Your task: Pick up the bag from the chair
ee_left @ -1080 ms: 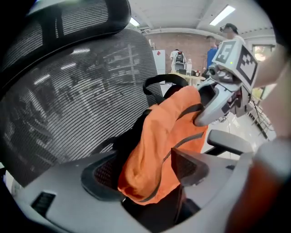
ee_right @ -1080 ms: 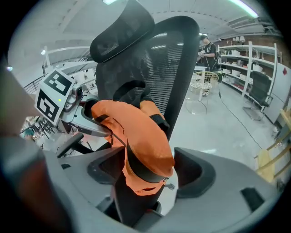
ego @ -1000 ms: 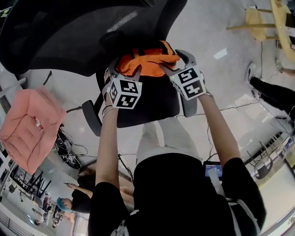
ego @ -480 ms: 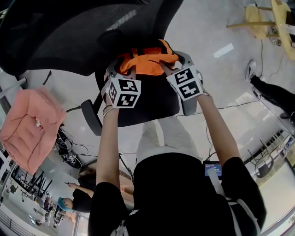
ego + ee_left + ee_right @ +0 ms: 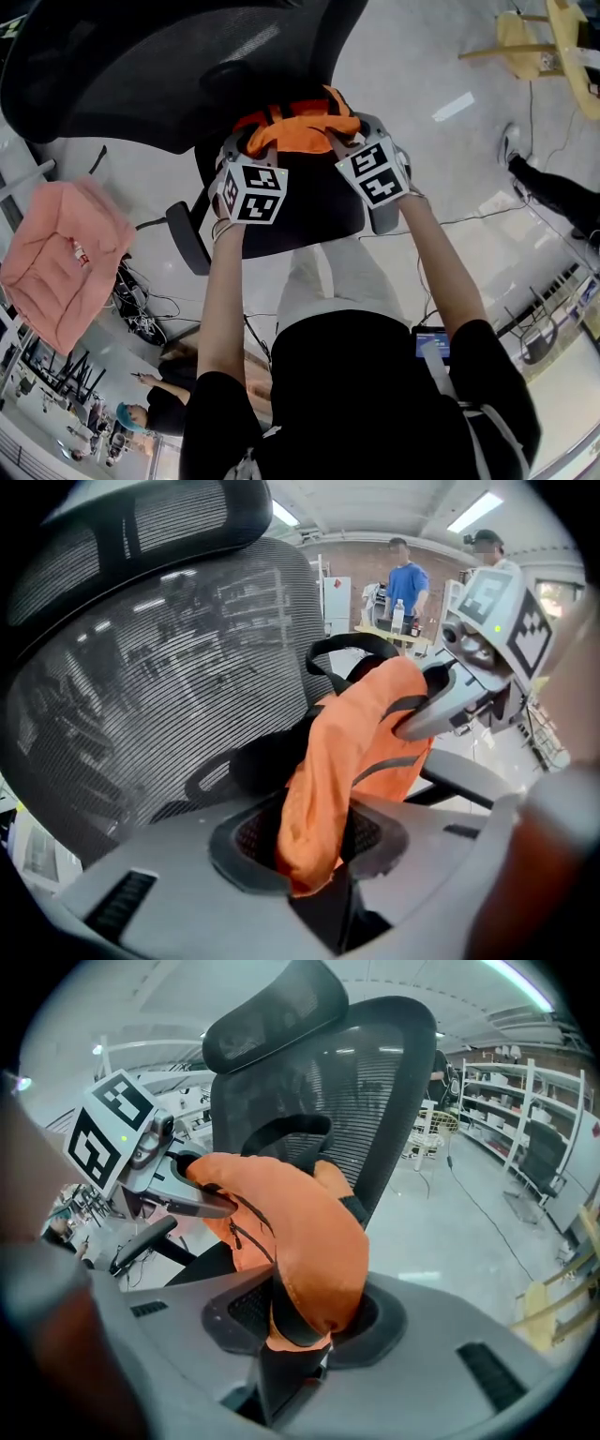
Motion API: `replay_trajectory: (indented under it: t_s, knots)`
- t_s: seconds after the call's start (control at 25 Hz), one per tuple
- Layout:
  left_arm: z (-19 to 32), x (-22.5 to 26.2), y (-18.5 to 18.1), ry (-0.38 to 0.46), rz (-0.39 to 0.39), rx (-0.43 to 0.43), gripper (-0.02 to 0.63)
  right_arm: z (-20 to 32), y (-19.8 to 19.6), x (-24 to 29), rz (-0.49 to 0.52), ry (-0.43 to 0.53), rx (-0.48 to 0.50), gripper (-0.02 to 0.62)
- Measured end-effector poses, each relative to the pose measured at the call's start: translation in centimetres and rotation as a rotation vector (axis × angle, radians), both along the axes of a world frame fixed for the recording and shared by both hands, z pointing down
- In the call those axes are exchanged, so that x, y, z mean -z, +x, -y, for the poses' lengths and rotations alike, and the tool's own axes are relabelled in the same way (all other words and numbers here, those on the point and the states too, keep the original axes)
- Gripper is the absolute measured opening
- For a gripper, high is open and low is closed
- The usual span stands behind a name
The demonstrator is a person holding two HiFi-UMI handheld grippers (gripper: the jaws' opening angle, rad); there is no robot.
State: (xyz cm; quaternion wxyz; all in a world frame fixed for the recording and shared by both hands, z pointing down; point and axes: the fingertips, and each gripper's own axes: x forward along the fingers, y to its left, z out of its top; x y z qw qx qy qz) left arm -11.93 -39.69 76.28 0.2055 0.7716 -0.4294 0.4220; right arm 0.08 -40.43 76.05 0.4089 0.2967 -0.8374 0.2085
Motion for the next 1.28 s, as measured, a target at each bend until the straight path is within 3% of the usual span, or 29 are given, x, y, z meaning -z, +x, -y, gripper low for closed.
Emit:
replay_trajectory:
  t_s: [0.56,1.28]
  knots:
    - [-2.1,2.3,1.1,-0.011,-0.051,-0.010,0.064,-1.7,0.4,2.5,-0.032,0.032,0.022,0.060]
    - [-5.7,8.5,1.5,0.028,-0.153,0.058,0.038,-3.8,-0.2,9.7,0.004,0.120,0.032,0.024]
